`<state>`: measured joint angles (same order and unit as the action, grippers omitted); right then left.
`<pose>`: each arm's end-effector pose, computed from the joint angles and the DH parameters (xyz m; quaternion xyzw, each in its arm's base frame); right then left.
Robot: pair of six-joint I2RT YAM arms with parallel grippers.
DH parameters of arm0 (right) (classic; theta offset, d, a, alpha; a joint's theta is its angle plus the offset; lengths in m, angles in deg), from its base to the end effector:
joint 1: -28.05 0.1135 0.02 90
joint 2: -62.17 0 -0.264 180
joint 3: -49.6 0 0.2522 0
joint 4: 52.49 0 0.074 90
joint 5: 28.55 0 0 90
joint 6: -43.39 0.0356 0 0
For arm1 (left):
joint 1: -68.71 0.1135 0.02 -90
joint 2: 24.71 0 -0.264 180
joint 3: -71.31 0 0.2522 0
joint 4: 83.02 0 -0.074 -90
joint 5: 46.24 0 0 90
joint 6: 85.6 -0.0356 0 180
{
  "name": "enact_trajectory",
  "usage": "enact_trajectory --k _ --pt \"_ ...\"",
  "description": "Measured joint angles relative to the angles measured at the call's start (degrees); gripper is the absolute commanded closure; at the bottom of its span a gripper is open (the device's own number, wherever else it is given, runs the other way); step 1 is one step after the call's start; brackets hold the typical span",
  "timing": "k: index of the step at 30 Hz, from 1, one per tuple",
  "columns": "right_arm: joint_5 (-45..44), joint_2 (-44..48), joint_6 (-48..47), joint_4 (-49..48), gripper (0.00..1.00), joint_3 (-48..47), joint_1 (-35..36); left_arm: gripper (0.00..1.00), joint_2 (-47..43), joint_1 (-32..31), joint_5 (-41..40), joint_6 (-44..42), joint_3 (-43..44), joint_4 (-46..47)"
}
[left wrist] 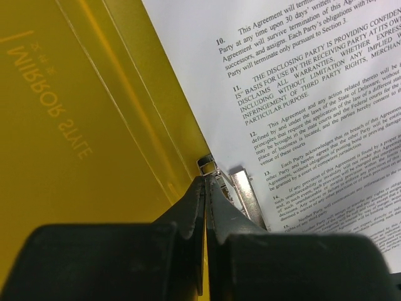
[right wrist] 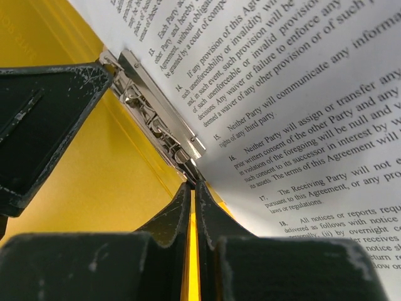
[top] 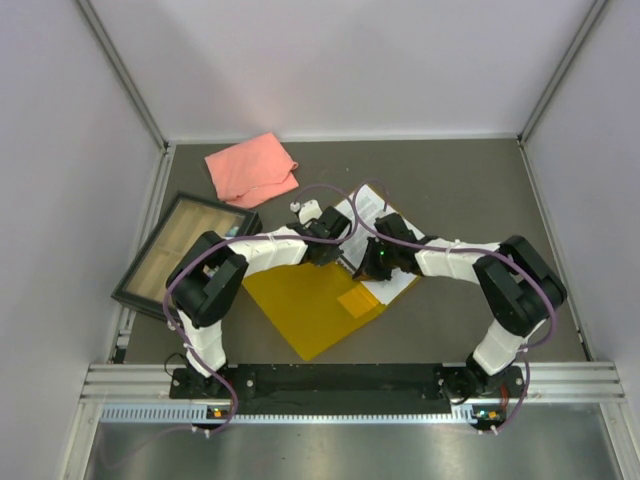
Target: Put the files into the folder
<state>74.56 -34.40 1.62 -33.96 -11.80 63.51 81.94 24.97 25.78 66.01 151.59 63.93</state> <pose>0.2565 0.1926 0.1429 0.0696 0.9421 0.2873 0.1582 0.2796 -0.2523 0.1616 -0.1887 0.9348 -0.1157 0.2778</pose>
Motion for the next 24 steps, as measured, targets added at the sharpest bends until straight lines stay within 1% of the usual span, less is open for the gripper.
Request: enact_trajectory --k 3,6,12,15,18,24 --pt "0.74 0.42 -0.04 0.22 1.00 0.00 0.02 1.00 0.00 -0.07 0.17 0.22 -0.07 0.04" --pt "0.92 0.63 -0.17 0.94 0.97 0.00 0.04 1.00 0.00 -0.31 0.50 0.42 -0.07 0.07" --pt "1.14 0.79 -0.26 1.62 0.97 0.00 0.04 1.00 0.00 -0.72 0.61 0.48 -0.07 0.07" --pt "1.20 0.79 -0.28 1.62 0.85 0.00 0.02 1.00 0.00 -0.74 0.76 0.46 -0.07 0.04" --pt "1.11 0.79 -0.72 1.60 0.78 0.07 0.04 1.00 0.00 -0.92 1.62 0.55 -0.07 0.15" --pt "-0.04 2.47 -2.16 2.58 0.75 0.35 0.00 1.00 0.00 -1.70 3.28 -0.42 0.02 0.28"
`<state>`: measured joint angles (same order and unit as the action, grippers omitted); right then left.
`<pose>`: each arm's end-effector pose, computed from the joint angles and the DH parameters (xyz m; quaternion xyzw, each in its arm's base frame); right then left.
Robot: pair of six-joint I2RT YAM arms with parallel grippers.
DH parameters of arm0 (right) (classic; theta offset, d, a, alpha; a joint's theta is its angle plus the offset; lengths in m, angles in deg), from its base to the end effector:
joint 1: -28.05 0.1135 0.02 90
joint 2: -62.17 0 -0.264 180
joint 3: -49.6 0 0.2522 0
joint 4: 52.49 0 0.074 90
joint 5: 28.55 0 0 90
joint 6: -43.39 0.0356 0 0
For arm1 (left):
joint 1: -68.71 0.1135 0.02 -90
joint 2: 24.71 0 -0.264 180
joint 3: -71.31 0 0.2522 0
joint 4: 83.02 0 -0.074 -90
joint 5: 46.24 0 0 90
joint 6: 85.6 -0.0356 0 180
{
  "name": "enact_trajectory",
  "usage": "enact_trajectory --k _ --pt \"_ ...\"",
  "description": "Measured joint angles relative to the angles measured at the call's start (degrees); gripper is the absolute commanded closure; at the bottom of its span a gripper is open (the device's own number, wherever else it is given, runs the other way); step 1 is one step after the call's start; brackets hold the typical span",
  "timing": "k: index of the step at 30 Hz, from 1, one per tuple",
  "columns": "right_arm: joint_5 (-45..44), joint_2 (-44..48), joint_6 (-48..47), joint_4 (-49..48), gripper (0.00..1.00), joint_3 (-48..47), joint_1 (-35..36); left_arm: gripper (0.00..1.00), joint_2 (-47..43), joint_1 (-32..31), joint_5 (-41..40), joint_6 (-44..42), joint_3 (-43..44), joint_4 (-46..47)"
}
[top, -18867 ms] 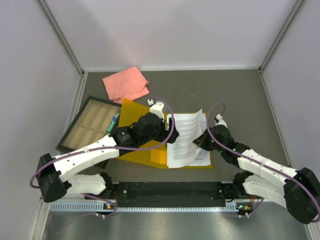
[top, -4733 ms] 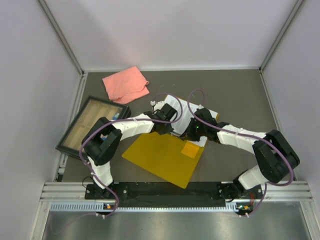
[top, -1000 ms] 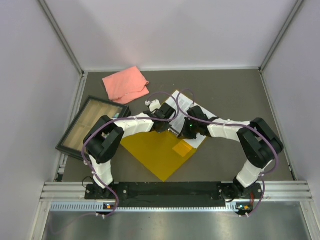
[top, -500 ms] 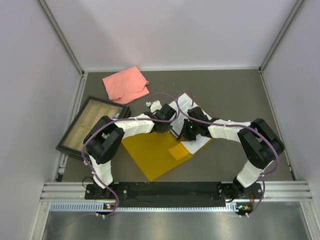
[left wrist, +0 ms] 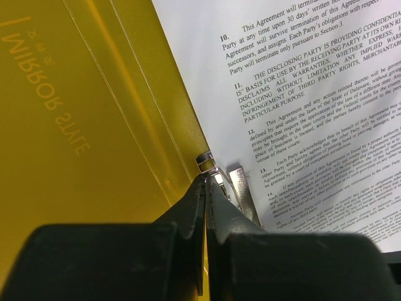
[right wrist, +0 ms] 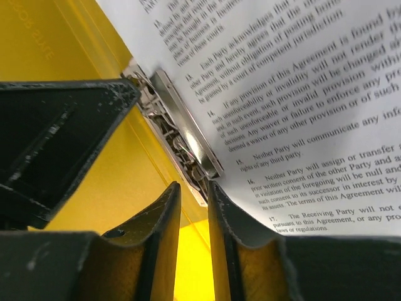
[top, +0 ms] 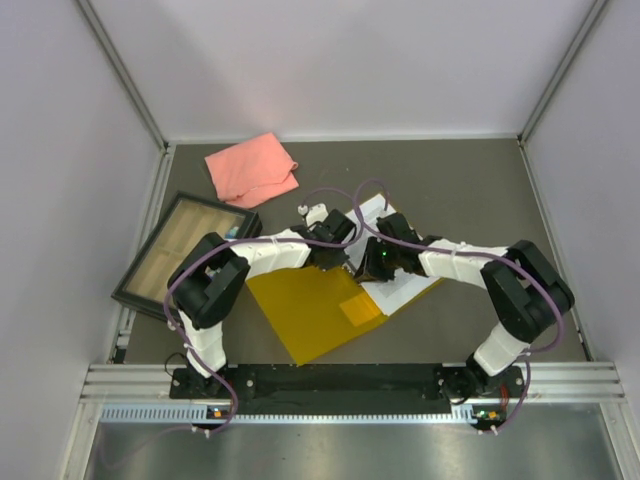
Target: Put the files into the folder
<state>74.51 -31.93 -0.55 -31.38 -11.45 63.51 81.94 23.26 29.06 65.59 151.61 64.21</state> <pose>0.2510 0.1887 0.1512 0.0525 0.9445 0.2815 0.1609 0.2711 -0.2625 0.1614 -0.1646 0.9423 -0.1381 0.2566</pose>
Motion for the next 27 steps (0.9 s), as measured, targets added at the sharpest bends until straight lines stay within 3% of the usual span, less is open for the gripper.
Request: enact_trajectory --k 7,13,14,16,18,20,23,27 --pt "-0.81 2.97 -1.62 1.40 0.70 0.00 0.00 1.00 -0.17 -0.48 0.76 -2.32 0.11 -0.04" --pt "-1.81 6.80 -3.50 4.39 0.65 0.00 0.00 0.66 -0.81 -0.76 1.18 -5.73 0.11 -1.03" --pt "-2.32 7.96 -4.07 5.20 0.61 0.00 0.00 0.54 -1.07 -0.81 1.22 -6.38 0.07 -1.57" --pt "-3.04 9.66 -4.87 6.25 0.56 0.00 0.00 0.46 -1.81 -0.81 1.40 -7.65 -0.02 -2.58" --pt "-3.65 11.52 -6.23 7.23 0.44 0.07 0.00 0.38 -3.41 -0.81 1.51 -8.94 -0.17 -3.15" --pt "-4.48 14.16 -7.98 8.02 0.29 0.76 0.00 0.36 -5.88 -0.79 1.62 -10.32 -0.26 -3.80" --pt "-5.27 19.02 -10.95 9.79 0.13 2.40 0.07 0.33 -10.58 -0.63 1.81 -11.96 -0.28 -4.63" --pt "-6.91 25.86 -16.55 13.40 0.05 3.91 2.47 0.30 -19.96 -0.11 1.77 -13.84 -0.70 -7.13"
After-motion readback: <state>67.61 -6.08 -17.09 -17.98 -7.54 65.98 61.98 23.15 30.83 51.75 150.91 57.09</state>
